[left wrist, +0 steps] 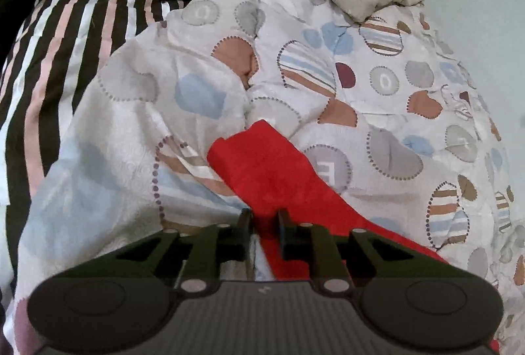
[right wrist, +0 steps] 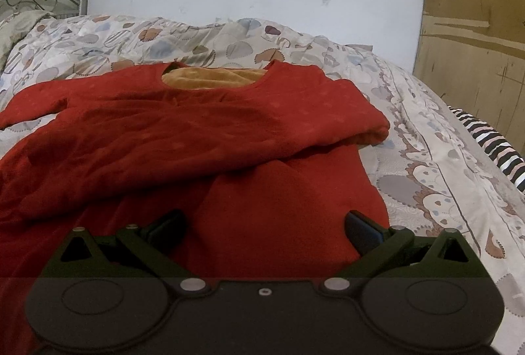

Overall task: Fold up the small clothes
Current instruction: 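Close the left gripper on the other sleeve cuff, then lift the sleeve with the left gripper and carry it across the shirt body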

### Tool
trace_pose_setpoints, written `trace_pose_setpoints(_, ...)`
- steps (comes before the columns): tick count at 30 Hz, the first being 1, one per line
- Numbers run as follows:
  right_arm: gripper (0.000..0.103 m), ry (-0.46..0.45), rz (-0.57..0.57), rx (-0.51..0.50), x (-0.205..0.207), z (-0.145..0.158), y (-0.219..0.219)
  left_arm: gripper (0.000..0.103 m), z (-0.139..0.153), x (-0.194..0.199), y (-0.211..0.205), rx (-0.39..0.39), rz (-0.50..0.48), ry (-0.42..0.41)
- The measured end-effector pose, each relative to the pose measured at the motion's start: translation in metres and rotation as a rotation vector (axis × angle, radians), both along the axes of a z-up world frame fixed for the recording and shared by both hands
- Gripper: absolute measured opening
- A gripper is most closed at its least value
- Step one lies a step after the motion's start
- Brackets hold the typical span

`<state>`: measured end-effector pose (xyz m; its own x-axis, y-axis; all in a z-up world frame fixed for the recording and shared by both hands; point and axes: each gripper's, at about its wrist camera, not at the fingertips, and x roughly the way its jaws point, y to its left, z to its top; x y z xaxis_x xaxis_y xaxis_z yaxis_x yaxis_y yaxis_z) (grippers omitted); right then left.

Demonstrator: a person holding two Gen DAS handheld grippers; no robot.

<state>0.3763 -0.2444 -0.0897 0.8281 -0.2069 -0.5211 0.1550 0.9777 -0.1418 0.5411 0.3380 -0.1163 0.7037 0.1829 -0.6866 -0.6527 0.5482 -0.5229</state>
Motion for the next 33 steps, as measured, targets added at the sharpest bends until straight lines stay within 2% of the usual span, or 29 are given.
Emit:
trace_pose_setpoints(3,0.103,0.000,0.000,-0.002,0.000,0.000,0.000,0.006,0.009,-0.007,-0.006,0.018,0.002,-0.018)
trace_pose_setpoints(6,0.103,-0.001,-0.001,-0.003,0.000,0.001,0.000,0.004,0.019,-0.016,-0.012,0.040,0.002,-0.059)
trace_pose_setpoints(10,0.103,0.000,-0.001,-0.004,0.000,0.001,-0.001,0.004,0.030,-0.030,-0.024,0.111,-0.011,-0.139)
trace_pose_setpoints(11,0.103,-0.001,-0.001,-0.003,0.000,0.001,0.000,0.004,0.034,-0.033,-0.029,0.149,-0.020,-0.154)
trace_pose_setpoints(13,0.103,-0.001,-0.001,-0.004,0.000,0.000,0.000,0.004,0.042,-0.035,-0.035,0.203,-0.033,-0.160)
trace_pose_setpoints(15,0.103,-0.001,-0.001,-0.004,0.000,0.000,0.000,0.004,0.048,-0.034,-0.037,0.223,-0.062,-0.185)
trace_pose_setpoints(17,0.103,-0.001,-0.001,-0.004,0.000,0.000,0.000,0.004,0.051,-0.026,-0.035,0.222,-0.070,-0.167)
trace_pose_setpoints(20,0.103,-0.001,-0.001,-0.004,0.000,0.001,0.000,0.007,0.043,-0.013,-0.024,0.129,-0.048,-0.128)
trace_pose_setpoints(23,0.103,-0.001,-0.002,-0.005,0.000,0.000,0.000,0.028,0.026,-0.014,-0.013,0.058,-0.007,-0.114)
trace_pose_setpoints(25,0.103,-0.002,-0.002,-0.006,0.000,0.000,0.000,0.051,0.013,-0.016,-0.007,0.027,0.029,-0.105)
trace_pose_setpoints(27,0.103,-0.002,-0.001,-0.005,0.000,0.000,0.000,0.053,0.002,-0.017,0.001,-0.023,0.055,-0.115)
trace_pose_setpoints(29,0.103,-0.001,-0.002,-0.005,0.000,0.000,0.000,0.049,-0.006,-0.018,0.010,-0.074,0.087,-0.144)
trace_pose_setpoints(30,0.103,-0.001,-0.002,-0.005,-0.001,0.000,0.000,0.030,-0.008,-0.019,0.012,-0.087,0.100,-0.157)
trace_pose_setpoints(31,0.103,-0.001,-0.002,-0.005,-0.001,0.000,0.000,0.006,-0.006,-0.018,0.014,-0.092,0.098,-0.165)
trace_pose_setpoints(33,0.103,-0.002,-0.002,-0.005,-0.001,0.000,0.001,0.006,0.003,-0.018,0.012,-0.075,0.082,-0.183)
